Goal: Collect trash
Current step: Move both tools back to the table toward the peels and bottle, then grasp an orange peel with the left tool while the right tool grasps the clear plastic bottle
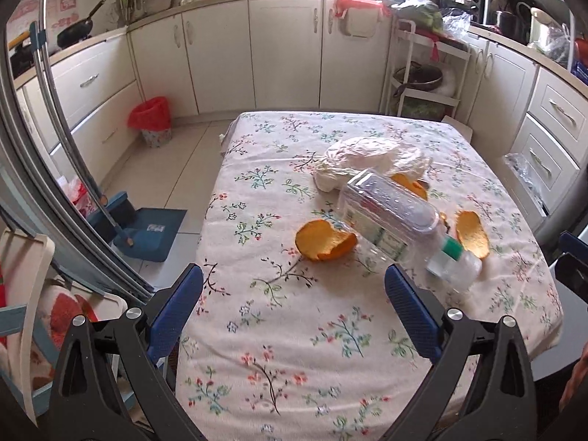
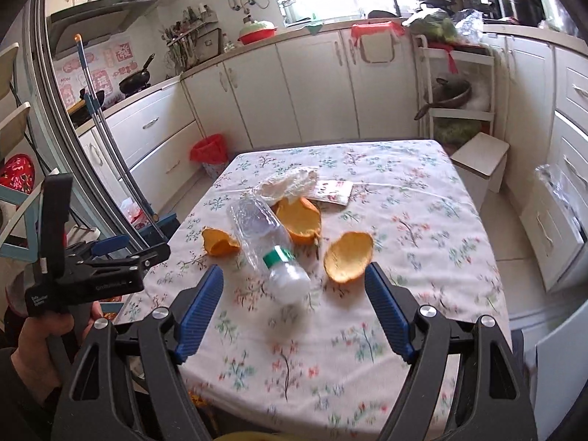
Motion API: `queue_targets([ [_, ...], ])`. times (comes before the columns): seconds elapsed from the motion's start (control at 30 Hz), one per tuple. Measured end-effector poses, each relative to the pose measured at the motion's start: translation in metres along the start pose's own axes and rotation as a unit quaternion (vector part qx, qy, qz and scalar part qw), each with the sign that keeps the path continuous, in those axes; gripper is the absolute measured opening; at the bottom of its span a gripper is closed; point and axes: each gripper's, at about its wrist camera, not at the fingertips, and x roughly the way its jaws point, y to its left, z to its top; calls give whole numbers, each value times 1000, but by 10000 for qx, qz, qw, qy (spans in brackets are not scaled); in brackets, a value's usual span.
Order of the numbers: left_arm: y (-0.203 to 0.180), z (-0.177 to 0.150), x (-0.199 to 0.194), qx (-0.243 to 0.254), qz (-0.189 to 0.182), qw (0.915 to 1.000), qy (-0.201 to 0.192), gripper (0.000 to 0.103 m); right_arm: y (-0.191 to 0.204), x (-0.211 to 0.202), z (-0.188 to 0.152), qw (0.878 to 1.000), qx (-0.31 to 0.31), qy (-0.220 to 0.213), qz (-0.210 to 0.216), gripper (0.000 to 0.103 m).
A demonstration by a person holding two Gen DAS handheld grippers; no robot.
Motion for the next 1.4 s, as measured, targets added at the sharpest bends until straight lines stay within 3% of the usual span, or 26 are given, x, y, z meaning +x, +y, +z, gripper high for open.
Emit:
queue_targets([
  [0.23, 7, 10, 31, -36, -11, 9997, 245, 95, 17, 39, 12, 9984, -387, 363, 200, 76],
  [0.83, 7, 32, 87, 343, -257, 9972, 608, 95, 47, 134, 29, 9882, -1171, 982, 120, 78],
  [1.07, 12, 36, 96, 383, -309, 9962, 719, 94, 53, 148, 28, 9826, -1442, 1159, 127, 59],
  [1.27, 8, 34, 103, 530, -398, 9944, 823, 93, 51, 143, 28, 9822, -1423, 1206, 235, 56],
  [1.4, 7, 32, 108, 513, -532, 9931, 911, 85, 43, 133, 30, 9842, -1272, 1171, 372, 56],
])
